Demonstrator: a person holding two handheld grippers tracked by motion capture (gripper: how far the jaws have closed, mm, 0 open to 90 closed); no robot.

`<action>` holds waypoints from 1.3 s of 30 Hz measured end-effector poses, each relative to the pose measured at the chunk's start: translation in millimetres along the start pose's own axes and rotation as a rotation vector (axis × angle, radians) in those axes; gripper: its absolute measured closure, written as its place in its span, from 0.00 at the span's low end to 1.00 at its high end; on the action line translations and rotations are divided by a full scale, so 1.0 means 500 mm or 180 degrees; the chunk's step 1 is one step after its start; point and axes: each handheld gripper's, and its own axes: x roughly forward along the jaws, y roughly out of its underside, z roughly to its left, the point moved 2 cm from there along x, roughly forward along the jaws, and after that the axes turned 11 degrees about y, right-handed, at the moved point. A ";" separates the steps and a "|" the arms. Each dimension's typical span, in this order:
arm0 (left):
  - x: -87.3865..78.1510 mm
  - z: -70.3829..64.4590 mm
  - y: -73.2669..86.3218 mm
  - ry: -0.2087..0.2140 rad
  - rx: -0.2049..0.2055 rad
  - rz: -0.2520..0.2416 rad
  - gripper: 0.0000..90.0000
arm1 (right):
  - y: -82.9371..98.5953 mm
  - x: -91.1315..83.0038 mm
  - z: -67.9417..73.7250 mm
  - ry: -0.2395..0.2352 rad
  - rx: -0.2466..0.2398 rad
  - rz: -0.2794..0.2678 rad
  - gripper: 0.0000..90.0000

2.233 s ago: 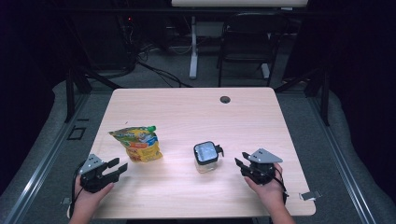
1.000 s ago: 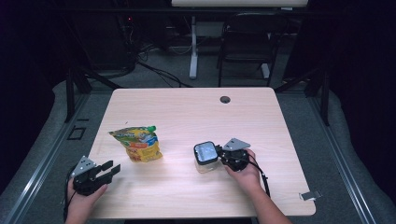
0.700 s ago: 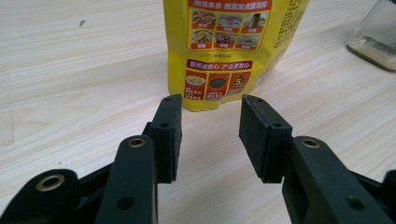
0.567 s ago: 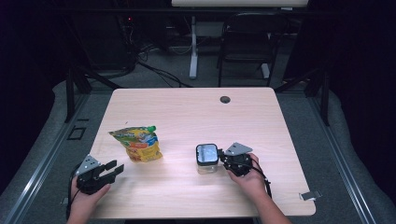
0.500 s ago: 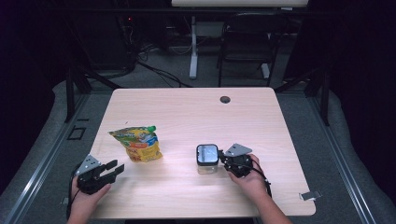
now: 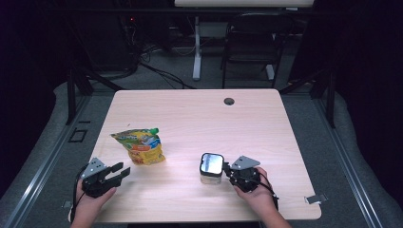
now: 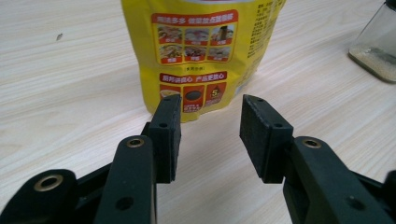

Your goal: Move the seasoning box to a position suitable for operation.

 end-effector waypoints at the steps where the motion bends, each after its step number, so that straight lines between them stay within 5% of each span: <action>1: 0.000 -0.001 -0.001 0.0019 0.0005 0.0033 0.65 | 0.001 -0.003 0.001 -0.0028 -0.0011 0.0014 0.84; 13: 0.029 -0.024 -0.014 0.0139 0.0126 0.0087 0.65 | 0.011 -0.014 0.002 -0.0205 -0.0150 -0.0028 0.84; 28: 0.034 -0.042 -0.015 0.0167 0.0202 0.0150 0.62 | -0.003 -0.012 0.044 -0.0430 -0.0278 -0.0101 0.83; 33: 0.029 -0.048 -0.016 0.0178 0.0201 0.0143 0.61 | -0.011 -0.024 0.037 -0.0477 -0.0184 -0.0158 0.71; 39: 0.034 -0.055 -0.016 0.0183 0.0199 0.0197 0.60 | -0.024 -0.062 0.032 -0.0484 -0.0270 -0.0050 0.66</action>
